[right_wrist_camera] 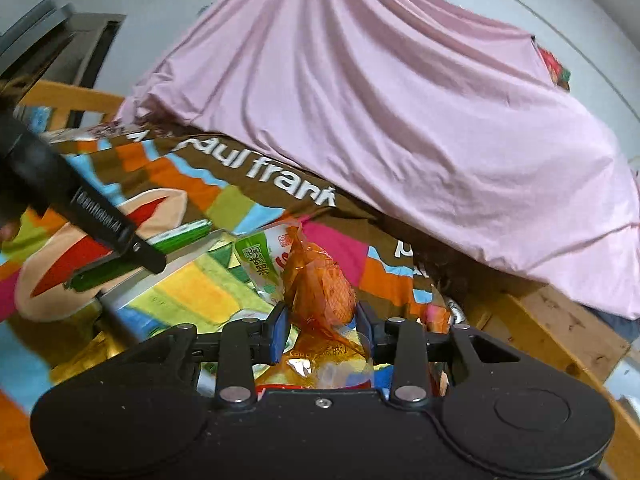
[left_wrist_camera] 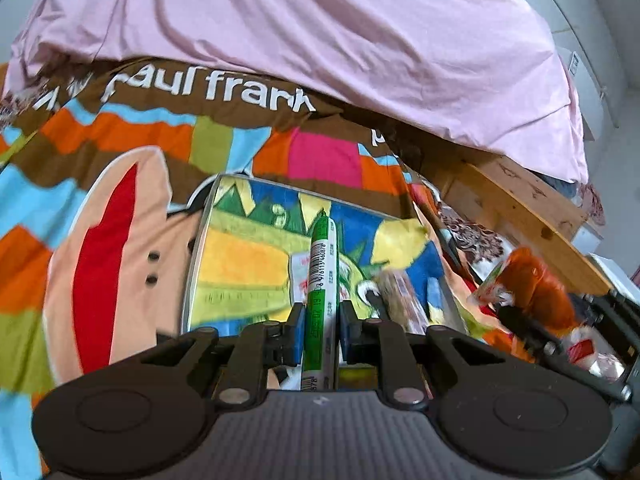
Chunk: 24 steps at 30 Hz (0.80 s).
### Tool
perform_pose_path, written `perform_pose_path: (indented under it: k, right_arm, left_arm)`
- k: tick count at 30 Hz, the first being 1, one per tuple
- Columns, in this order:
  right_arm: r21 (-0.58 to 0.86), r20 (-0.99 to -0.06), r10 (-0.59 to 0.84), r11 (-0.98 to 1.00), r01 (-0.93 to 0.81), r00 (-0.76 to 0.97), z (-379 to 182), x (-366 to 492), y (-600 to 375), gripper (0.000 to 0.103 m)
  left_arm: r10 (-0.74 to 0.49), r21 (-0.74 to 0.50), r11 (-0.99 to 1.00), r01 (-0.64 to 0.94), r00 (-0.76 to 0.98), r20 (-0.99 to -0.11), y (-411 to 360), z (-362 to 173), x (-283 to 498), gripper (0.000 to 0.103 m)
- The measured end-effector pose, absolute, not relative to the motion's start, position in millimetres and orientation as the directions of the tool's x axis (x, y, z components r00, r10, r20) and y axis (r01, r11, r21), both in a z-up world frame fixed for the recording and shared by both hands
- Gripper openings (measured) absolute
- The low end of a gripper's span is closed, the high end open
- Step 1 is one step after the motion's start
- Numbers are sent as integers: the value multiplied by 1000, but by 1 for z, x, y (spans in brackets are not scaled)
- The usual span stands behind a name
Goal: Organize snacks
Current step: 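Carry the green stick and orange pack over the metal tray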
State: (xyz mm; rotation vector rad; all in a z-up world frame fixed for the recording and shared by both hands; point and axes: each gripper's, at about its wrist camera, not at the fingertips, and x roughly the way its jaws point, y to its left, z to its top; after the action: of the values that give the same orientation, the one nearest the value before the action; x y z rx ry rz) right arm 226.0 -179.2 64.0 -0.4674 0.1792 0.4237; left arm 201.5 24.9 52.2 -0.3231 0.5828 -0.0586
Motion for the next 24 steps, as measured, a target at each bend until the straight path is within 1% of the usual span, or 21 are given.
perform_pose_path:
  k: [7, 12, 20, 24]
  right_arm:
    - [-361, -276, 338, 831, -423, 900, 51, 293, -157, 38]
    - [-335, -312, 329, 840, -427, 891, 28, 324, -140, 38]
    - [-284, -390, 314, 853, -438, 866, -9, 347, -131, 38]
    - [-249, -421, 311, 864, -438, 852, -20, 353, -132, 38]
  left_arm:
    - [-133, -301, 953, -42, 832, -539, 36, 31, 270, 18]
    - [-139, -301, 953, -40, 825, -548, 43, 8, 307, 18]
    - [-141, -294, 955, -42, 808, -573, 49, -24, 332, 18]
    - [-106, -261, 964, -55, 819, -564, 48, -32, 332, 18]
